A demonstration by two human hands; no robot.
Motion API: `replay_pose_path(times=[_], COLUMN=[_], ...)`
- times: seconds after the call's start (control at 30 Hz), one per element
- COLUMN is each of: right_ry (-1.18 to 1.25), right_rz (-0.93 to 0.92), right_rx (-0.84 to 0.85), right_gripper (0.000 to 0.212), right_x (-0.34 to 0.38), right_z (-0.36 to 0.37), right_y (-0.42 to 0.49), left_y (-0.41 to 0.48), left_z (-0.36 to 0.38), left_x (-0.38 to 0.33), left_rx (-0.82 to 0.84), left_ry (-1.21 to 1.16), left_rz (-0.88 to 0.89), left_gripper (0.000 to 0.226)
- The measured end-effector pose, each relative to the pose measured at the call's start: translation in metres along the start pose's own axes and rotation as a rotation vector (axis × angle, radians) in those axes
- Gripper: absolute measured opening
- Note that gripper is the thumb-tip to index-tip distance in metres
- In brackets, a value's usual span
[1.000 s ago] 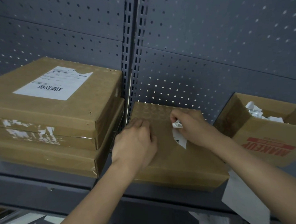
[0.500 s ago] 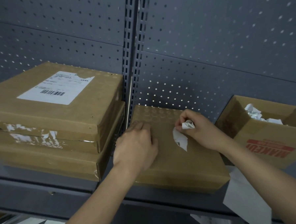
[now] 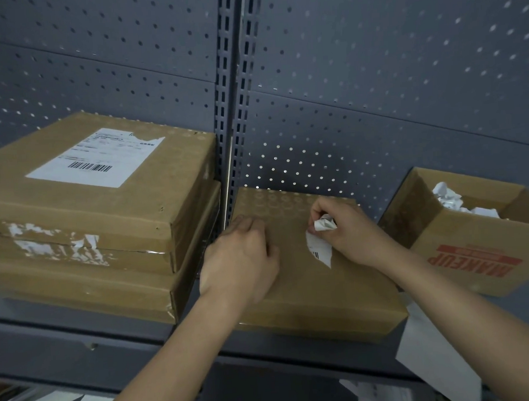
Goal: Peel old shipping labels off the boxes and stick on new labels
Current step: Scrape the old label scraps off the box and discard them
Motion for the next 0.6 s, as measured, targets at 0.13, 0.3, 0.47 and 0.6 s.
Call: replay_pose_path(times=[0.13,0.3,0.47,0.6], right_ry=[0.096,0.301,0.272,0.097], right_rz=[0.063,0.082,0.152,0.117], right_rx=[0.044,0.109,0.202,0.372], right_gripper=[0.034,0.026,0.036,0.063], right_x=[-0.004,-0.005,-0.011,-0.008], right_z=[-0.001,-0.008,-0.004,0.007], right_y=[-0.006,-0.01,-0.015,-0.017], left_y=[0.0,0.0,0.001,0.001], left_z=[-0.001,-0.001,0.0,0.001], left_x=[0.0,0.0,0.0,0.0], left_rx=[-0.007,-0.01,-0.013,0.001], left_ry=[-0.005,-0.007,-0.004,-0.003], left_rz=[0.003,0.005,0.007,0.002], left_gripper=[0.034,0.033,0.033,0.034])
Point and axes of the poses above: each hand's wrist, its own y-axis towards the middle knuckle, its own z-axis out of the palm, x = y × z, the point moved 7 cm from there along y, towards the middle knuckle, and after that the axes turned 3 degrees about z, right-handed, at the moved point
